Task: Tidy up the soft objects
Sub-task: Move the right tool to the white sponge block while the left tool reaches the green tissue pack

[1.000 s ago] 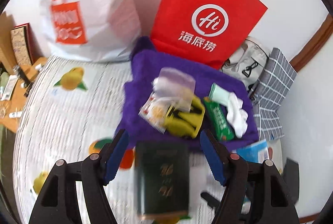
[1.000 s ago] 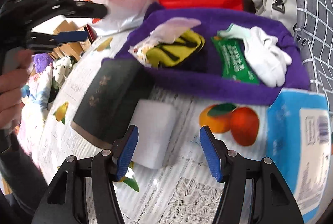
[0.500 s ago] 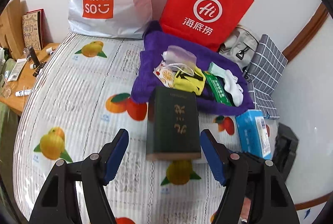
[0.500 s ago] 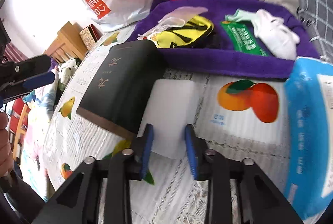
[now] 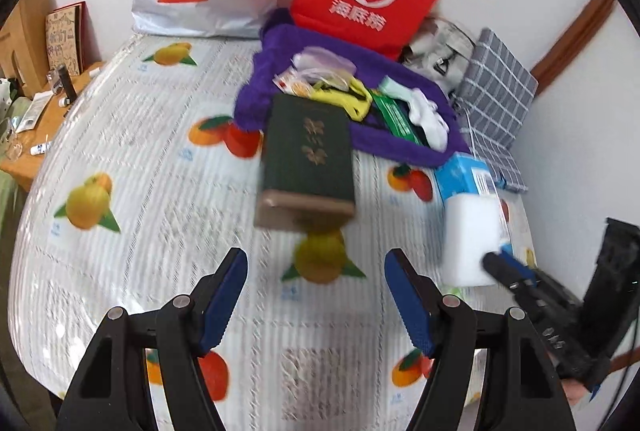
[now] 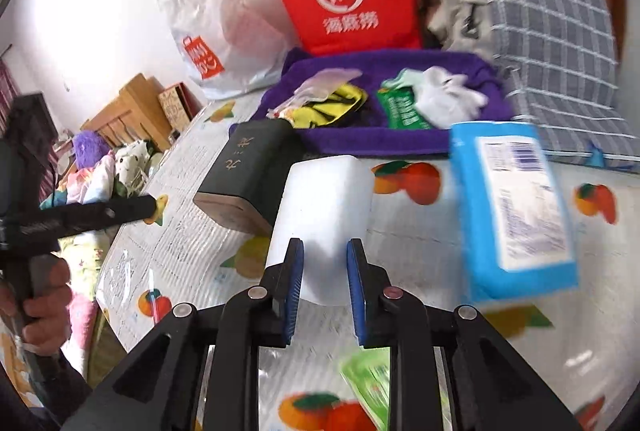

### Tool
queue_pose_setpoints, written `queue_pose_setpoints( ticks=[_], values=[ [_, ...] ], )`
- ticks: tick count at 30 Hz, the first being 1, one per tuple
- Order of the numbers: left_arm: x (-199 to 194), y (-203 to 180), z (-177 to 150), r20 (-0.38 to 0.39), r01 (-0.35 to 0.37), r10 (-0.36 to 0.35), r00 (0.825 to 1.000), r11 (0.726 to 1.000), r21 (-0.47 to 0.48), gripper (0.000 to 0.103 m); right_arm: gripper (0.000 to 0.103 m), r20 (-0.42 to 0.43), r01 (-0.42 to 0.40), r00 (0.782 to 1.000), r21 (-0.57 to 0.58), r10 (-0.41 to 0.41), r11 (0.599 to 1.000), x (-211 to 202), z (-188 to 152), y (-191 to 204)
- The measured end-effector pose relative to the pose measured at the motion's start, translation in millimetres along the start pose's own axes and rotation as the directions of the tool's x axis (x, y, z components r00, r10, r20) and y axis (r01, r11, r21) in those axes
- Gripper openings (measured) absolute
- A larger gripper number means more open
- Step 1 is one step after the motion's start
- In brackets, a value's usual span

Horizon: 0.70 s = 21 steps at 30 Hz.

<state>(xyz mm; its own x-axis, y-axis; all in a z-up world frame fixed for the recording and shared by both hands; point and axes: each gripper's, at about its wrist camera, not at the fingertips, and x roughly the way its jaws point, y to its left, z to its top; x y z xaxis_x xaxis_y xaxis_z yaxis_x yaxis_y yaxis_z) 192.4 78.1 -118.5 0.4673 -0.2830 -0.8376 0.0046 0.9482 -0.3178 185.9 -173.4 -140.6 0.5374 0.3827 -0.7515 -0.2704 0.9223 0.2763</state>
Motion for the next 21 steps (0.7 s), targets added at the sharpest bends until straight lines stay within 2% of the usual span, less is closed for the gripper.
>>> queue_pose_setpoints(
  ticks=[4,11,21],
  values=[
    [3,-17,-18,-0.016,0.006,-0.006,1.0,0.999,0.036,0.069,0.022,0.033,0.017,0.999,0.025,-0.017,1.0,-30,-14,-11],
    [4,-43,-50,0.004,0.019,-0.019,1.0,0.996,0.085,0.069,0.022,0.061,0.04,0.997,0.056,-0.043,0.998,-65,-46,-27],
    [15,-73,-74,0.026,0.04,-0.044,0.999,0.987,0.154,0.068,0.022,0.063,0.068,0.995,0.185,-0.081,0.98,-83,-93,-73]
  ],
)
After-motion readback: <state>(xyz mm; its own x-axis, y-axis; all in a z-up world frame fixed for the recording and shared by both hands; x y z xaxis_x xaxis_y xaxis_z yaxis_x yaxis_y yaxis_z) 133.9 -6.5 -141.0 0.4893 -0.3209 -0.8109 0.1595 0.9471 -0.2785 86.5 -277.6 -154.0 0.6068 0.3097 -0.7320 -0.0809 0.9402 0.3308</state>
